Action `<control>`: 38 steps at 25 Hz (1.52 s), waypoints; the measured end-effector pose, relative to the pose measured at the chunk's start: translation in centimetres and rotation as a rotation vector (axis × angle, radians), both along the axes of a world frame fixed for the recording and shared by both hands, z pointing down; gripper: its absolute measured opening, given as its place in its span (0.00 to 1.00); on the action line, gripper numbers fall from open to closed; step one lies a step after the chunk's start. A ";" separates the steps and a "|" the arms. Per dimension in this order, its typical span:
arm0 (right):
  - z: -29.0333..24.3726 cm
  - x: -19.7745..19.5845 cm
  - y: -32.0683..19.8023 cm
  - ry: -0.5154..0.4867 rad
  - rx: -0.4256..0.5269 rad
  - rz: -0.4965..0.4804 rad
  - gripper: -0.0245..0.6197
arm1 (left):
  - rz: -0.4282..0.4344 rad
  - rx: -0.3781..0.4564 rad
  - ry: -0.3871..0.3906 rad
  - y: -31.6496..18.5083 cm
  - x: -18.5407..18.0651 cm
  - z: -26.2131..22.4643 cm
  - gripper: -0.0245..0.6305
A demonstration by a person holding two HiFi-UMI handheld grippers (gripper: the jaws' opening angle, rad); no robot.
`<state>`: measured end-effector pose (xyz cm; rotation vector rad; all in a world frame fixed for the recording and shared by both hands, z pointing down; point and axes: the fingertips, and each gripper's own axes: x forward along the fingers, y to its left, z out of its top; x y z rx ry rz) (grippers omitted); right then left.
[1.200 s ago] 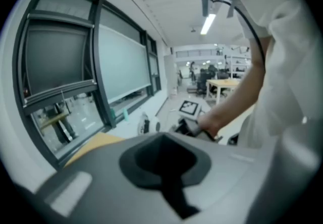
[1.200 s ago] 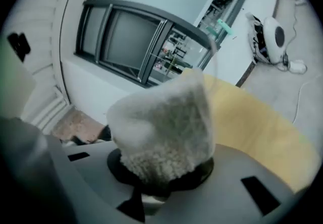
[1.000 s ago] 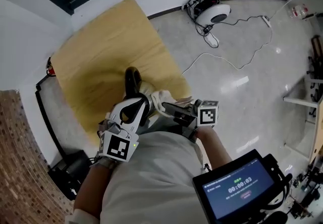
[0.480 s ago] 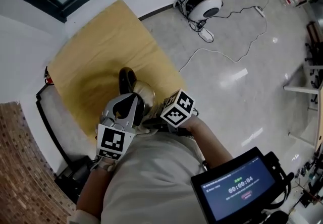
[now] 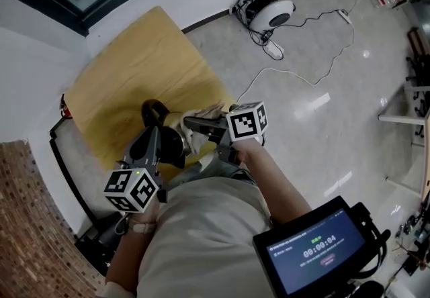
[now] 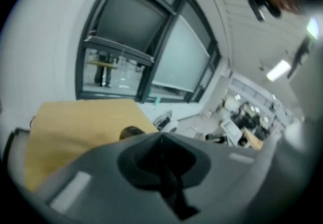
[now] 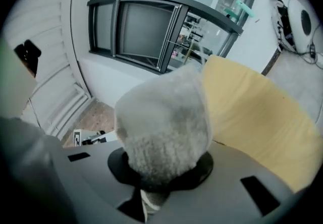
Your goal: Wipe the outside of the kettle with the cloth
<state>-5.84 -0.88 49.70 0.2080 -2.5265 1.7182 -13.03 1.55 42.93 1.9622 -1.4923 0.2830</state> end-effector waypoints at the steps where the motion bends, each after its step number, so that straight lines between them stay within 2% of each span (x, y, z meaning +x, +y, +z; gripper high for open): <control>1: -0.1 -1.3 -0.4 0.002 0.015 0.008 0.18 | -0.096 -0.005 0.053 0.1 -1.6 0.0 0.02; 5: -0.1 -7.5 -1.0 0.006 0.085 -0.017 0.18 | -0.480 -0.003 0.170 2.5 -9.1 0.3 0.02; 8: -0.4 -11.8 -2.4 0.022 0.193 -0.010 0.18 | -0.736 -0.007 0.327 4.7 -12.1 0.8 0.02; 10: -0.8 -12.6 -3.6 0.010 0.230 0.024 0.18 | -0.821 -0.009 0.432 5.2 -12.4 1.0 0.02; 11: -1.2 -12.0 -4.2 -0.018 0.210 0.064 0.18 | -0.820 -0.002 0.484 5.2 -12.3 0.6 0.02; 12: -2.2 -10.6 -4.7 -0.069 0.167 0.117 0.18 | -0.777 0.019 0.525 5.0 -11.9 -0.2 0.02; 13: -3.7 -8.7 -4.9 -0.140 0.119 0.167 0.18 | -0.683 0.054 0.532 4.6 -11.4 -1.6 0.02; 14: -5.4 -6.9 -4.5 -0.212 0.084 0.189 0.18 | -0.535 0.090 0.479 4.0 -10.5 -3.1 0.02; 15: -7.0 -5.7 -3.4 -0.266 0.068 0.168 0.18 | -0.343 0.110 0.355 3.6 -9.3 -4.1 0.02; 16: -7.7 -5.2 -1.9 -0.282 0.072 0.110 0.18 | -0.140 0.103 0.179 3.4 -7.9 -4.2 0.02; 17: -7.6 -5.4 -0.3 -0.256 0.095 0.039 0.18 | 0.038 0.073 -0.003 3.4 -6.4 -3.6 0.02; 18: -6.5 -5.8 1.0 -0.192 0.130 -0.010 0.18 | 0.173 0.034 -0.151 3.5 -5.1 -2.6 0.02; 19: -4.3 -6.3 1.6 -0.097 0.157 -0.019 0.18 | 0.259 0.002 -0.248 3.7 -4.1 -1.6 0.02; 20: -1.1 -6.5 1.6 0.018 0.155 0.012 0.18 | 0.298 -0.012 -0.305 3.8 -3.4 -0.9 0.02; 22: 6.7 -6.3 0.8 0.242 0.051 0.107 0.18 | 0.286 0.006 -0.376 3.7 -3.0 -0.6 0.03; 23: 9.2 -6.1 0.5 0.306 -0.002 0.130 0.18 | 0.272 0.024 -0.413 3.7 -3.0 -0.7 0.03; 24: 9.4 -6.2 0.4 0.304 -0.018 0.140 0.18 | 0.262 0.044 -0.447 3.7 -2.8 -0.9 0.03; 25: 6.9 -6.4 0.2 0.226 0.016 0.146 0.18 | 0.259 0.064 -0.475 3.7 -2.5 -1.0 0.03; 27: -1.5 -6.7 0.2 -0.063 0.165 0.162 0.18 | 0.258 0.088 -0.497 3.8 -2.1 -1.2 0.03; 28: -4.2 -6.8 0.4 -0.168 0.220 0.171 0.18 | 0.254 0.090 -0.488 3.9 -2.1 -1.3 0.03; 29: -3.9 -6.7 0.5 -0.171 0.234 0.181 0.18 | 0.245 0.087 -0.470 4.0 -2.2 -1.3 0.03; 30: -0.7 -6.4 0.4 -0.073 0.193 0.194 0.18 | 0.234 0.083 -0.448 3.9 -2.4 -1.2 0.03; 32: 8.4 -5.8 0.3 0.194 -0.021 0.208 0.18 | 0.211 0.078 -0.414 3.6 -2.9 -1.0 0.03; 33: 10.2 -5.7 0.6 0.236 -0.101 0.203 0.18 | 0.203 0.079 -0.408 3.5 -3.2 -0.9 0.03; 34: 9.0 -5.8 1.2 0.195 -0.106 0.182 0.18 | 0.197 0.083 -0.410 3.4 -3.4 -0.9 0.03; 35: 5.7 -5.9 2.0 0.096 -0.057 0.137 0.17 | 0.191 0.087 -0.413 3.5 -3.5 -1.0 0.03; 36: 1.8 -5.8 3.3 -0.030 -0.007 0.066 0.18 | 0.181 0.088 -0.413 3.5 -3.6 -1.2 0.03; 37: -1.5 -5.5 5.1 -0.144 0.004 -0.022 0.18 | 0.165 0.085 -0.407 3.6 -3.9 -1.3 0.03; 38: -3.4 -5.0 7.0 -0.216 -0.022 -0.116 0.18 | 0.146 0.078 -0.400 3.6 -4.2 -1.3 0.03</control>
